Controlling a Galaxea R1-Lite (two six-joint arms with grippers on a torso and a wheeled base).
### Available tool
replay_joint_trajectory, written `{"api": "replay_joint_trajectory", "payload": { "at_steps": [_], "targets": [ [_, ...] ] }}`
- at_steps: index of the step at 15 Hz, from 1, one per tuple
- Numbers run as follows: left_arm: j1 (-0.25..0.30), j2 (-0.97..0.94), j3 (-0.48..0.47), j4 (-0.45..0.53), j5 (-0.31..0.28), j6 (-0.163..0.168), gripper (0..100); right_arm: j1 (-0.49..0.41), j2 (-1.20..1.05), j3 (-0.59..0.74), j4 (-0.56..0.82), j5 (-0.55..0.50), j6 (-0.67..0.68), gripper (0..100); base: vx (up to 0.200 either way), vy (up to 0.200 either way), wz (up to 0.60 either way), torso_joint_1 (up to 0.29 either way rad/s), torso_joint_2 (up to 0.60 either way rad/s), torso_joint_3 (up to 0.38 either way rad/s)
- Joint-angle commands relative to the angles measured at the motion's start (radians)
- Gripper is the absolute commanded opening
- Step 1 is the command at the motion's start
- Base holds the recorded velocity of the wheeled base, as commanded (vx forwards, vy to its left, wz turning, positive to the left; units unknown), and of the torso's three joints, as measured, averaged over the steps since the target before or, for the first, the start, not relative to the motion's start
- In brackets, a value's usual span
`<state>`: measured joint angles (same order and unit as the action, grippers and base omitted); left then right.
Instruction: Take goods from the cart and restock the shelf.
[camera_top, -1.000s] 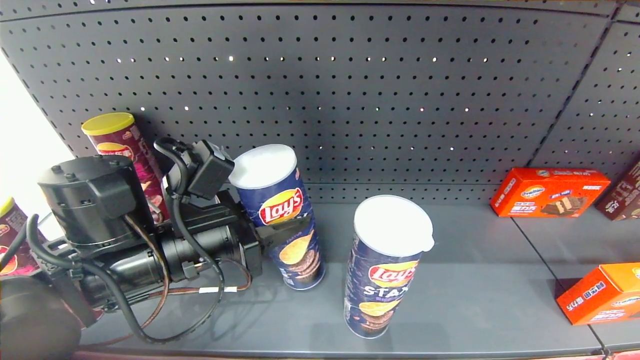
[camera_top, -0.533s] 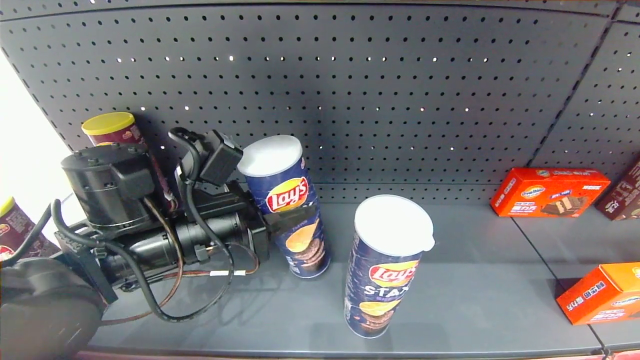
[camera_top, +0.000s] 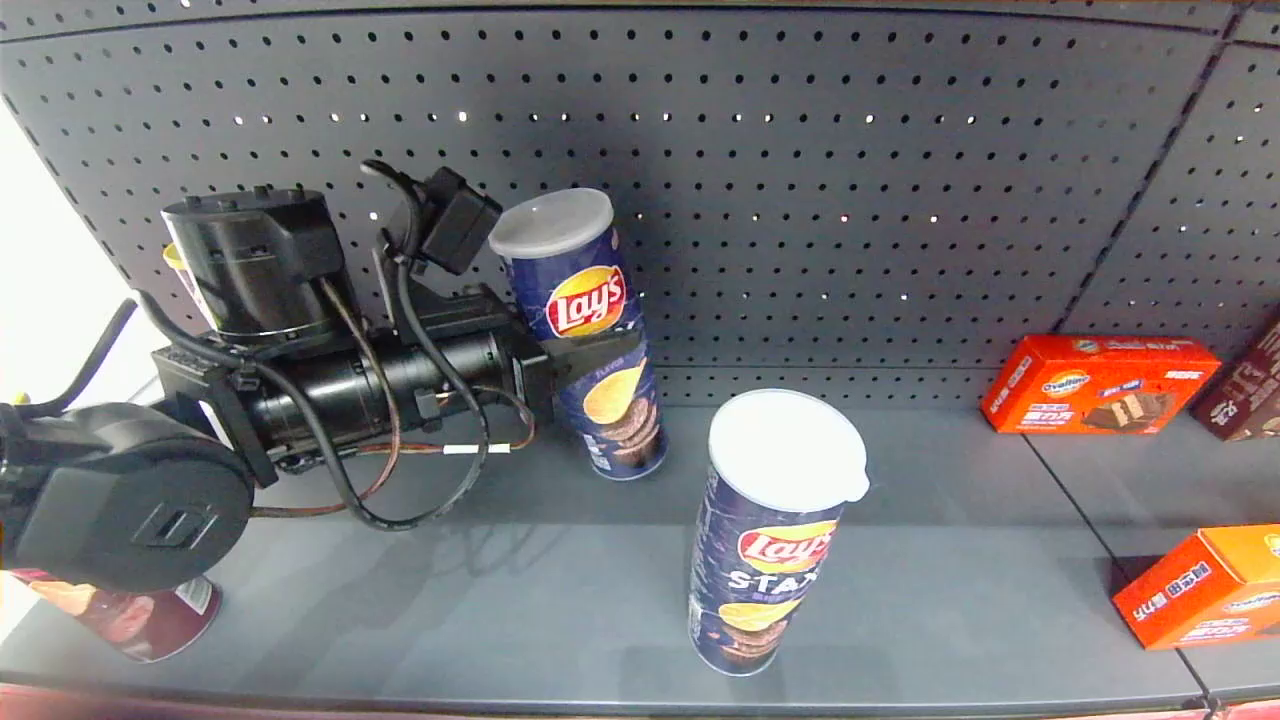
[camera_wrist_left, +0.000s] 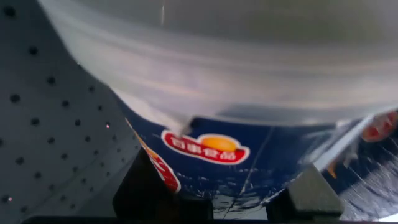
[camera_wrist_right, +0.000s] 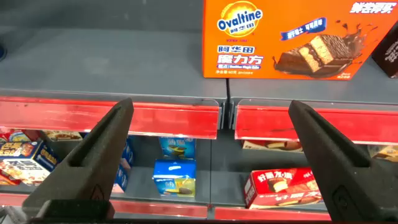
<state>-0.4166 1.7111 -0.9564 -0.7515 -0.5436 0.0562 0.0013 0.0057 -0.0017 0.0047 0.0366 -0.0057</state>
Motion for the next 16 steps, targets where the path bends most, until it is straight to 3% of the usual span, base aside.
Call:
{"api": "replay_joint_trajectory", "payload": {
  "at_steps": [1,2,4,5,7,13,16],
  "targets": [
    [0.009,0.032,-0.051,0.008,0.002,0.004,0,0.0,-0.001,0.0,0.0,0.0,0.0,100,0.0,0.0,0.0,0.0,0.0,0.0],
    [0.009,0.032,-0.051,0.008,0.002,0.004,0,0.0,-0.001,0.0,0.0,0.0,0.0,100,0.0,0.0,0.0,0.0,0.0,0.0],
    [0.033,0.058,-0.154,0.141,0.002,0.093,0,0.0,-0.001,0.0,0.0,0.0,0.0,100,0.0,0.0,0.0,0.0,0.0,0.0],
    [0.035,0.059,-0.177,0.201,0.005,0.116,0,0.0,-0.001,0.0,0.0,0.0,0.0,100,0.0,0.0,0.0,0.0,0.0,0.0],
    [0.028,0.062,-0.203,0.231,0.024,0.142,0,0.0,-0.001,0.0,0.0,0.002,0.0,100,0.0,0.0,0.0,0.0,0.0,0.0],
    [-0.034,0.124,-0.26,0.267,0.033,0.157,0,0.0,-0.001,0.0,0.0,0.002,0.0,100,0.0,0.0,0.0,0.0,0.0,0.0],
    [-0.06,0.15,-0.317,0.347,0.056,0.157,0,0.0,-0.001,0.0,0.0,0.0,0.0,100,0.0,0.0,0.0,0.0,0.0,0.0]
  ]
}}
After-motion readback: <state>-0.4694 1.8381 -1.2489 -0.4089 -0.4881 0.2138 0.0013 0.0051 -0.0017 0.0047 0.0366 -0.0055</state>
